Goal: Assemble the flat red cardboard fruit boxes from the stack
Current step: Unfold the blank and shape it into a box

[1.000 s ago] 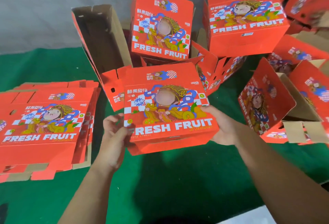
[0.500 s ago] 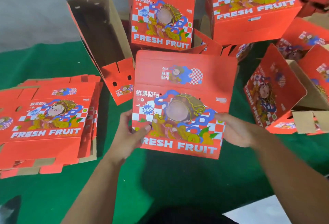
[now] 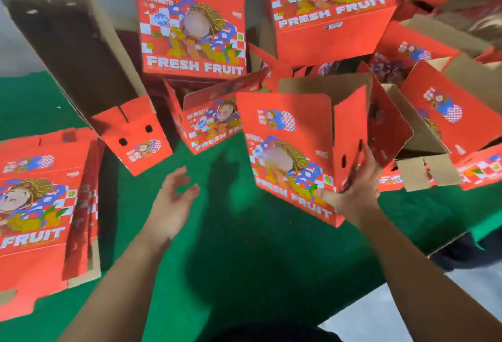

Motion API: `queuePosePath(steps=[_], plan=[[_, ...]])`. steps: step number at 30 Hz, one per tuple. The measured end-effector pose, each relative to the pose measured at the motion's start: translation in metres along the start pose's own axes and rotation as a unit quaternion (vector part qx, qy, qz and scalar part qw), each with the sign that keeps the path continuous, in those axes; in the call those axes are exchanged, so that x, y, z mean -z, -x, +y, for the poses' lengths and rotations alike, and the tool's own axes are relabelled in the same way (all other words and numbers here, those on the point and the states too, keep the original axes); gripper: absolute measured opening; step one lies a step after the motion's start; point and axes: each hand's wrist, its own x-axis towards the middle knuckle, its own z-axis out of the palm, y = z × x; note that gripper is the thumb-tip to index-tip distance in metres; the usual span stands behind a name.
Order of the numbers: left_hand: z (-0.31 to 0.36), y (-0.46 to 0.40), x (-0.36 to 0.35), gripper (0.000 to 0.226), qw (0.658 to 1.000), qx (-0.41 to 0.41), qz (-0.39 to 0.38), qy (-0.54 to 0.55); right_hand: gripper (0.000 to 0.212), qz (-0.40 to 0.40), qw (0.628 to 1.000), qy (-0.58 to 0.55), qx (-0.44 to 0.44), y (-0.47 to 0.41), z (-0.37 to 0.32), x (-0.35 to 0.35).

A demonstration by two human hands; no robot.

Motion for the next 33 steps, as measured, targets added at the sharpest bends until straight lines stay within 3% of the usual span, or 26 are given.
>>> queuePosePath(steps=[2, 6, 10, 12, 16, 18, 21, 24, 28, 30, 33], plan=[[-0.009, 0.007, -0.007, 0.054, 0.999, 0.024, -0.032, 0.003, 0.144, 0.059, 0.997, 0.039, -0.039, -0.015, 0.012, 0.015], [-0.022, 0.02, -0.012, 0.069, 0.993, 0.081, -0.08, 0.003, 0.142, 0.063, 0.988, 0.137, -0.014, -0.046, 0.033, 0.041], [-0.028, 0.025, -0.012, 0.058, 0.991, 0.109, -0.082, 0.004, 0.131, 0.184, 0.976, 0.053, -0.107, -0.066, 0.061, 0.058], [-0.028, 0.025, -0.011, 0.051, 0.991, 0.109, -0.082, 0.009, 0.131, 0.199, 0.971, 0.044, -0.126, -0.075, 0.072, 0.06], [-0.026, 0.025, -0.011, 0.044, 0.992, 0.102, -0.074, 0.004, 0.144, 0.106, 0.961, 0.123, -0.223, -0.096, 0.088, 0.048], [-0.022, 0.025, -0.012, 0.04, 0.993, 0.093, -0.072, -0.007, 0.14, 0.049, 0.946, 0.087, -0.307, -0.11, 0.082, 0.041], [-0.015, 0.026, -0.019, 0.035, 0.991, 0.09, -0.096, -0.022, 0.081, -0.043, 0.915, -0.059, -0.396, -0.122, 0.062, 0.024], [-0.006, 0.027, -0.029, 0.033, 0.988, 0.084, -0.126, -0.025, 0.056, -0.072, 0.898, -0.126, -0.417, -0.117, 0.048, 0.012], [-0.002, 0.029, -0.04, 0.032, 0.985, 0.094, -0.147, -0.014, 0.062, -0.041, 0.864, -0.226, -0.448, -0.096, 0.028, -0.005], [-0.001, 0.031, -0.044, 0.032, 0.985, 0.094, -0.146, -0.003, 0.059, -0.053, 0.879, -0.214, -0.423, -0.073, 0.006, -0.03], [-0.001, 0.032, -0.046, 0.029, 0.987, 0.092, -0.127, 0.033, 0.074, -0.054, 0.919, -0.132, -0.368, -0.023, -0.036, -0.089]])
